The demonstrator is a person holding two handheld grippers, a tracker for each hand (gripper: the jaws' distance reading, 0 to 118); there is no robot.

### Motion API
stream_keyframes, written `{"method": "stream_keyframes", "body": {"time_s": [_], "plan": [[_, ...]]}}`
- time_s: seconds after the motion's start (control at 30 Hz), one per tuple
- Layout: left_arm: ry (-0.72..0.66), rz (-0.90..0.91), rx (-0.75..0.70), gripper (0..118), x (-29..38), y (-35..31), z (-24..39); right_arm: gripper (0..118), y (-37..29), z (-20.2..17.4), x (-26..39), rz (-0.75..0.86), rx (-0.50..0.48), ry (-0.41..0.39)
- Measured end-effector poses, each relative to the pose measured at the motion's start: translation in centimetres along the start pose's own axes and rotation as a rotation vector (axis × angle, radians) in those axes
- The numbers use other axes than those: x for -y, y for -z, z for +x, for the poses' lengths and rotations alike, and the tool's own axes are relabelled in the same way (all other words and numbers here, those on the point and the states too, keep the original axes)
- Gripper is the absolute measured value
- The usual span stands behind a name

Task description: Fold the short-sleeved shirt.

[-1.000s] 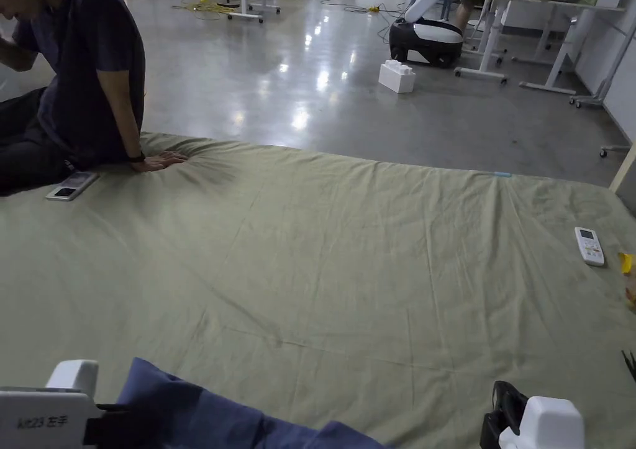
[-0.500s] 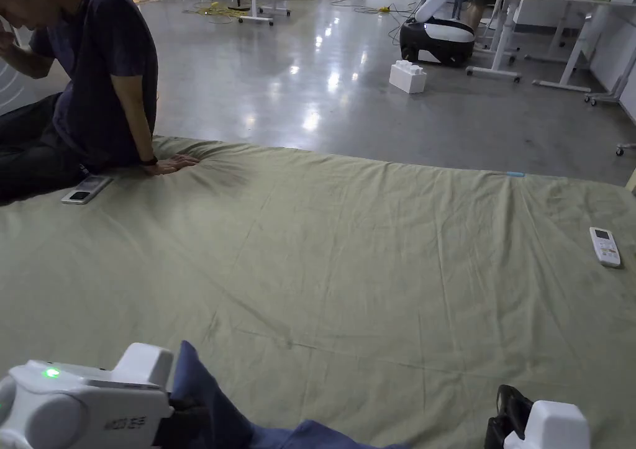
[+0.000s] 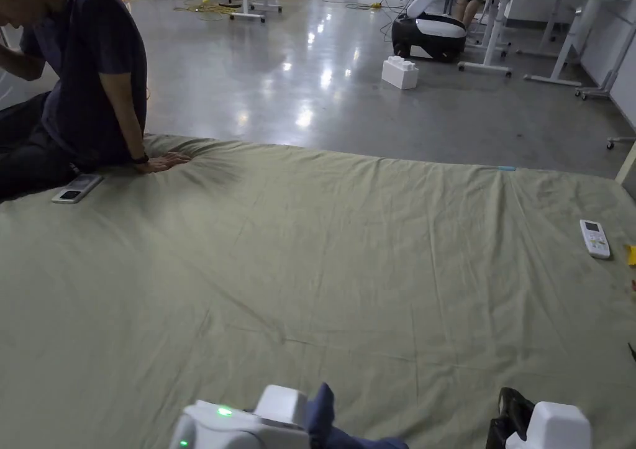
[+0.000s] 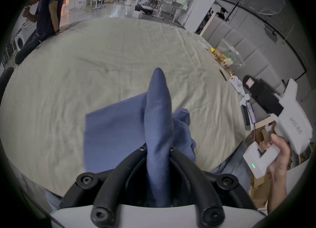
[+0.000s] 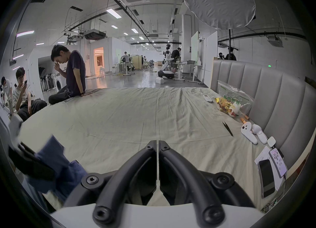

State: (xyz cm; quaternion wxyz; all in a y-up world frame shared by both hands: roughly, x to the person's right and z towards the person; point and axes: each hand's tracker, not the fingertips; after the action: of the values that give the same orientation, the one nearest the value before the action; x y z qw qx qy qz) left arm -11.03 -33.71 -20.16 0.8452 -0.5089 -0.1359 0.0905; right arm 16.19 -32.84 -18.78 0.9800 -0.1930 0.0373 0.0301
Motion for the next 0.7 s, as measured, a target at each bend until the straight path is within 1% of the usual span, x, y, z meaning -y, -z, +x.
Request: {"method": "stream_keyframes", "body": {"time_s": [0.1,0.17,0.23,0.33,0.37,0.4,0.43,0.5,0.57,0.63,0.67,0.7], "plan": [[-0.035,-0.033,-0.004,12,0.5,3.0,1.7,3,-0.2,0.2,0.1,-0.004,0.004,0.002],[-0.048,-0.039,-0.036,12,0.8,4.2,2.7,3,-0.2,0.2,0.2,-0.006,0.007,0.005],[-0.050,-0.032,-0.066,13,1.3,3.9,3.5,3,-0.2,0.3,0.2,-0.006,0.011,0.013],[-0.068,-0.017,-0.066,14,1.3,4.4,3.2,3,-0.3,0.2,0.1,-0.006,0.007,0.017],[-0.094,-0.011,-0.045,19,1.3,4.2,2.9,3,-0.3,0.1,0.1,-0.006,0.005,0.014],[-0.117,-0.009,0.005,25,1.2,3.9,2.5,3,-0.3,0.1,0.1,-0.006,0.003,0.012],[-0.135,-0.015,0.050,39,1.1,3.5,2.2,3,-0.2,0.1,0.1,-0.005,-0.001,0.010],[-0.150,-0.017,0.095,59,1.2,2.1,1.8,3,-0.3,0.1,0.1,-0.004,0.000,0.006],[-0.154,0.016,0.144,61,1.0,0.7,1.1,3,-0.2,0.2,0.1,-0.006,0.001,0.010],[-0.213,0.039,0.191,61,0.9,0.3,-0.2,3,-0.3,0.3,0.0,-0.007,0.005,0.016],[-0.230,0.053,0.219,60,0.8,0.0,-0.5,3,-0.3,0.4,0.0,-0.007,0.006,0.018],[-0.242,0.064,0.229,57,0.7,-0.2,-0.7,3,-0.3,0.4,0.0,-0.007,0.007,0.020]]}}
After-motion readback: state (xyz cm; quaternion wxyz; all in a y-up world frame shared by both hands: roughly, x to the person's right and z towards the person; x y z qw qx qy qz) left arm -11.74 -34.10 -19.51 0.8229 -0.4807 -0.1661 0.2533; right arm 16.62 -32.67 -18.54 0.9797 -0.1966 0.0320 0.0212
